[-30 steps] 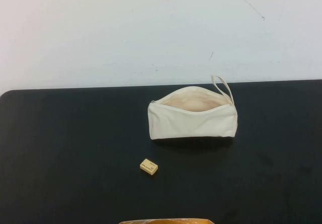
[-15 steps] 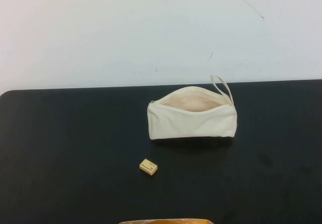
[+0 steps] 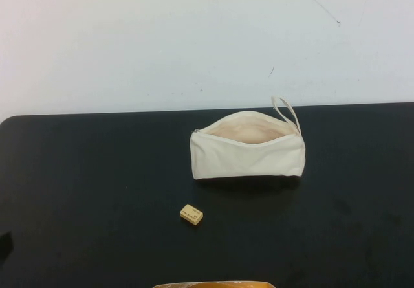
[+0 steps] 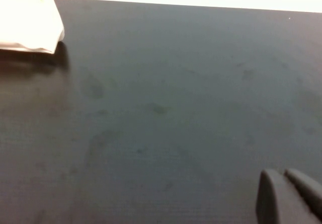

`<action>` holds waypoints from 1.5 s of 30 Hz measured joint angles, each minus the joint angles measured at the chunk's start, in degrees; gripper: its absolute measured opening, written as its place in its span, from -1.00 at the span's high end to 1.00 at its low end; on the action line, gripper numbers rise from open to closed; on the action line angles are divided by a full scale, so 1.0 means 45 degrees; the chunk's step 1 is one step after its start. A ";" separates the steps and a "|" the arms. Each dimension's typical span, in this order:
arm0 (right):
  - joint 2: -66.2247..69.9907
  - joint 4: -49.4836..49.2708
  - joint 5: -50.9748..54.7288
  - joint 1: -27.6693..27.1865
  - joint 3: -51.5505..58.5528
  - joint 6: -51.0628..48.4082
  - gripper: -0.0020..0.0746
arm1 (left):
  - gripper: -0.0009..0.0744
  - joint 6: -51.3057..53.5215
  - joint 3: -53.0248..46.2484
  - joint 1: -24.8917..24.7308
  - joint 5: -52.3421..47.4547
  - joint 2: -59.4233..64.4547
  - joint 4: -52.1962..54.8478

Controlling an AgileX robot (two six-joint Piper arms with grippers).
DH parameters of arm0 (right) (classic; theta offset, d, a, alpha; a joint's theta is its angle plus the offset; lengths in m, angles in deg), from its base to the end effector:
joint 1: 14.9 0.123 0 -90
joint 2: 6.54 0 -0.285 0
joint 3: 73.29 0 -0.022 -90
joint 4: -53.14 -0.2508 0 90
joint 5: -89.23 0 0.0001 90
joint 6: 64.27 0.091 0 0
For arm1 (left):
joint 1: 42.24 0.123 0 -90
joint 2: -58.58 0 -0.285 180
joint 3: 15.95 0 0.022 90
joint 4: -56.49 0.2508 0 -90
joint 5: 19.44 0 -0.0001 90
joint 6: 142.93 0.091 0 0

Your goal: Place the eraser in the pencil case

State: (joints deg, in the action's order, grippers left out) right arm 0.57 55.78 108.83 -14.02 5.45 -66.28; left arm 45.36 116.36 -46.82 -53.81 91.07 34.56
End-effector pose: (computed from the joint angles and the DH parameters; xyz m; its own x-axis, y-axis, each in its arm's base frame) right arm 0.0534 -0.0006 0.1741 -0.2652 -0.0825 -0.9607 -0.0213 0.9966 -0.0797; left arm 0.0833 -0.0259 0.3063 -0.4244 -0.1378 -0.8949 0.2009 0.9494 -0.2415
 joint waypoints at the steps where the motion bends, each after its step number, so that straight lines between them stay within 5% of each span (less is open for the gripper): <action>1: 0.0000 0.0000 0.0000 0.0000 0.0000 0.0000 0.95 | 0.96 0.0302 0.0533 0.0000 -0.0432 0.0623 0.0229; 13: 0.0000 0.0000 0.0000 0.0000 0.0000 0.0038 0.95 | 0.96 0.3475 0.5374 -0.0079 -0.2380 0.9086 0.0038; 25: 0.0000 0.0000 0.0000 0.0000 0.0000 0.0038 0.95 | 0.93 0.2152 0.8431 -0.3856 -0.2618 1.3991 0.2616; 28: 0.0000 0.0000 0.0000 0.0000 0.0000 0.0038 0.95 | 0.74 0.1473 0.9351 -0.4593 -0.3111 1.5169 0.3283; 35: 0.0000 0.0000 0.0000 0.0000 0.0000 0.0038 0.95 | -0.16 0.1155 1.0759 -0.5598 -0.3140 1.7634 0.3504; 45: 0.0000 0.0000 0.0000 0.0000 0.0000 0.0038 0.95 | -0.34 0.0675 1.1642 -0.5651 -0.2892 1.9758 0.4174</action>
State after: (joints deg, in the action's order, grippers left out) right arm 0.57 55.78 108.83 -14.02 5.45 -66.11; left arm 48.40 168.75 -72.25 -66.83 179.98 53.34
